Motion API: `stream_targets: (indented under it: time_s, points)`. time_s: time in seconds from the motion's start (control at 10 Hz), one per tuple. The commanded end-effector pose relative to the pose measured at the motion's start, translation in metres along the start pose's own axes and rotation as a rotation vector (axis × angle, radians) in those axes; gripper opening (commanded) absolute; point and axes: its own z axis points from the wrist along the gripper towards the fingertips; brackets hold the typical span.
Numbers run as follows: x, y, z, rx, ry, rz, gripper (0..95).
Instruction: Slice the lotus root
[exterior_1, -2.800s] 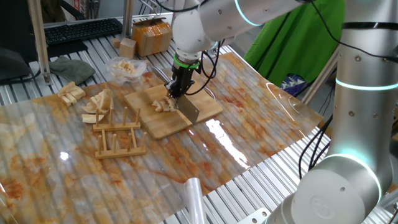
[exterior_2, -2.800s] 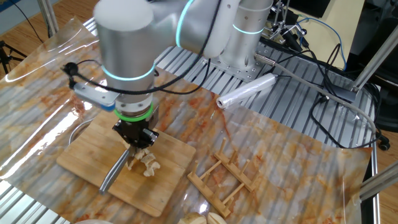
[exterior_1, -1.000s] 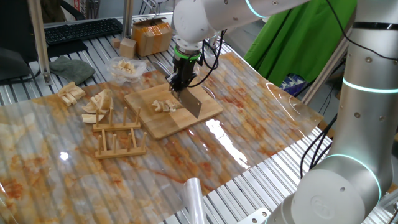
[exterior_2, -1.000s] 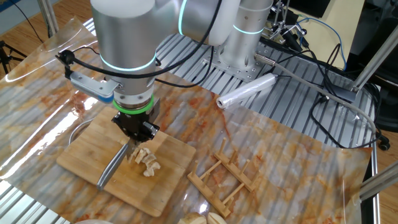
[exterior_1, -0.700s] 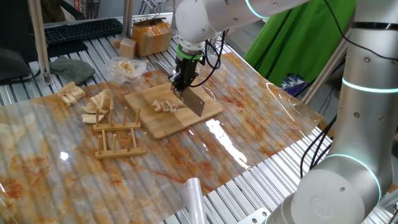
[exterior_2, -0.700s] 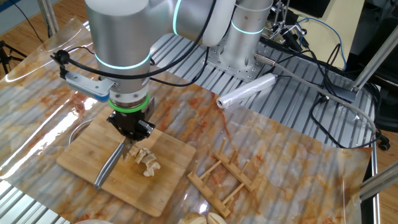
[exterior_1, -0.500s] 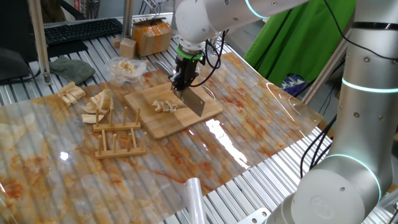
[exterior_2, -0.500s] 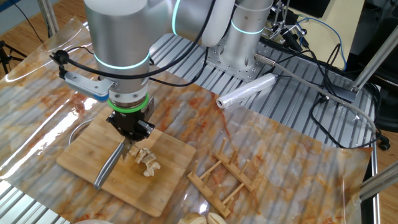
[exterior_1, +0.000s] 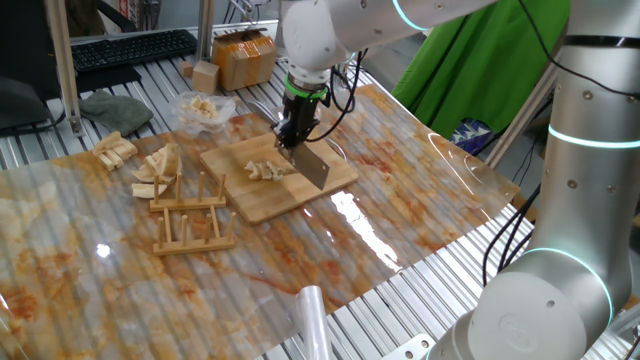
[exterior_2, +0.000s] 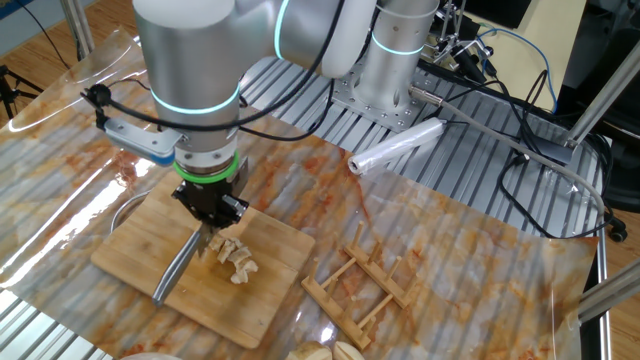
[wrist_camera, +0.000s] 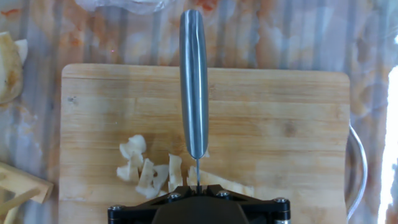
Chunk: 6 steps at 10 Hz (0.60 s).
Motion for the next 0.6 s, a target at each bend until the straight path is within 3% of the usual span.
stream_targets:
  time_s: [0.1,0.3,0.6]
  points:
    - [-0.002,0.004,0.032,-0.025,-0.04,0.01,0.0]
    - [-0.002,0.004,0.036,-0.028,-0.043,0.013,0.0]
    - [-0.002,0.006,0.022,-0.028,-0.037,0.03,0.0]
